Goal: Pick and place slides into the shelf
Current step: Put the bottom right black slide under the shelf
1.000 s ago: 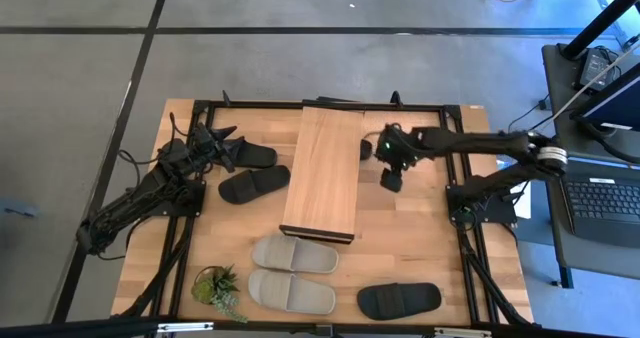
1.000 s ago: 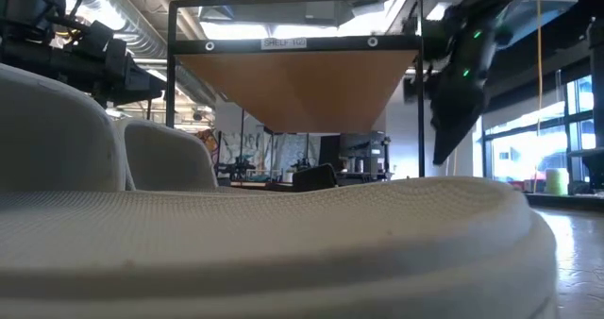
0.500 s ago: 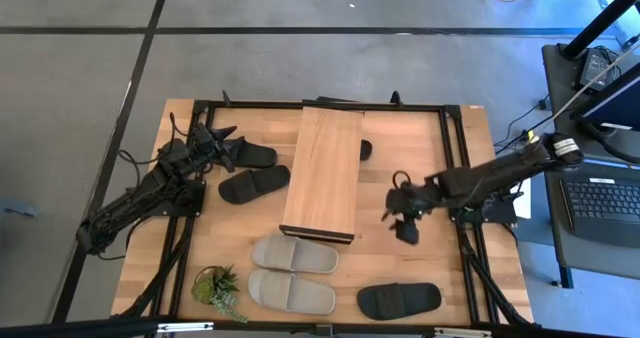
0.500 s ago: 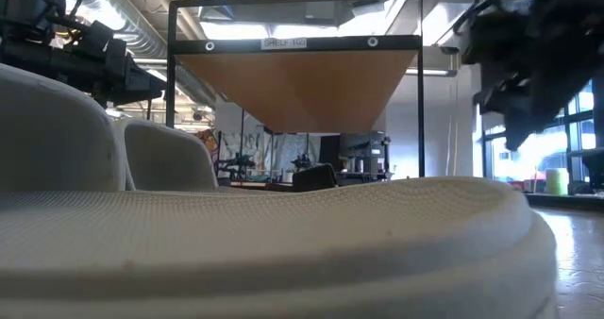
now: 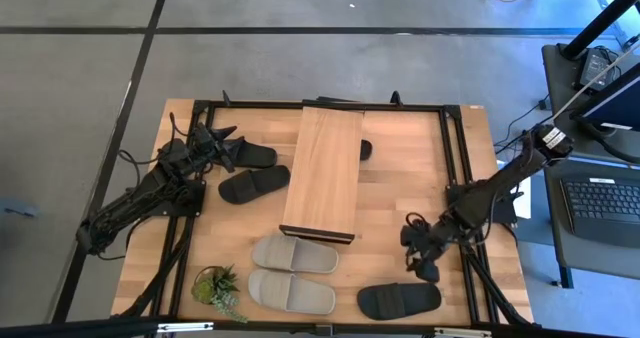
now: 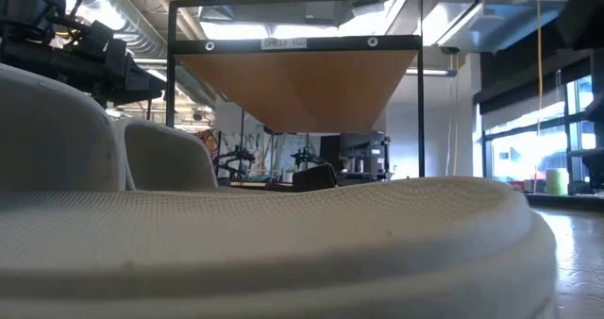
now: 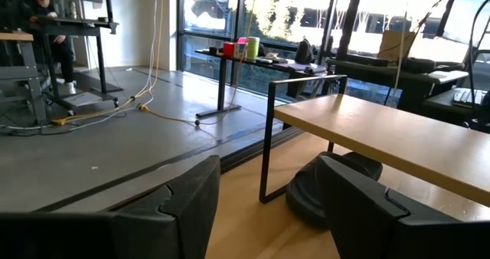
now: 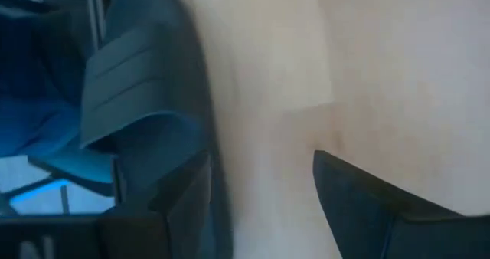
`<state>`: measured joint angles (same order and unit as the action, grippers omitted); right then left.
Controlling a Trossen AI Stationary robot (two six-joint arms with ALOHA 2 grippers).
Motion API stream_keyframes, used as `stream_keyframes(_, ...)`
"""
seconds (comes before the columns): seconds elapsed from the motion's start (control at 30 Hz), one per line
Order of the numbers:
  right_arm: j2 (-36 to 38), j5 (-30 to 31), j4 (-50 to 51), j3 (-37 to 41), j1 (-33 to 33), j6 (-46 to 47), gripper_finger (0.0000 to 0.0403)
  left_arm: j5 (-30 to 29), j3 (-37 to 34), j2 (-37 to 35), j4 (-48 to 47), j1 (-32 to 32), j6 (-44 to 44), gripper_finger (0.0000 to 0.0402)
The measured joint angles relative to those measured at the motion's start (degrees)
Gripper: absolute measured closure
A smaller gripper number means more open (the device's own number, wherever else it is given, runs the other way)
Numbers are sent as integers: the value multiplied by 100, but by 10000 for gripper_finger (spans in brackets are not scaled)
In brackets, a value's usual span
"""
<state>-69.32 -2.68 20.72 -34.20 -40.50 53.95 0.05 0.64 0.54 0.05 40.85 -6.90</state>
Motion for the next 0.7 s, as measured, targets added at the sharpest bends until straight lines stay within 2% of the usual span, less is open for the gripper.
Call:
stream_keyframes(0.13, -173, 28, -380, 0, -241, -21, 175, 0, 0, 0, 0, 0, -1, 194)
stream_keyframes(0.23, -353, 386, -589, 0, -329, -121, 175, -1, 0, 0, 0, 1, -1, 194)
stream_keyframes(0.33, -591, 606, -818, 0, -382, -706, 175, 0, 0, 0, 0, 1, 1, 194)
stream_keyframes(0.53, -1122, 608, -1520, 0, -439, -2136, 175, -1, 0, 0, 0, 1, 1, 194)
stream_keyframes(0.7, -1383, 608, -2090, 0, -439, -2283, 175, -2, 0, 0, 0, 0, 0, 194)
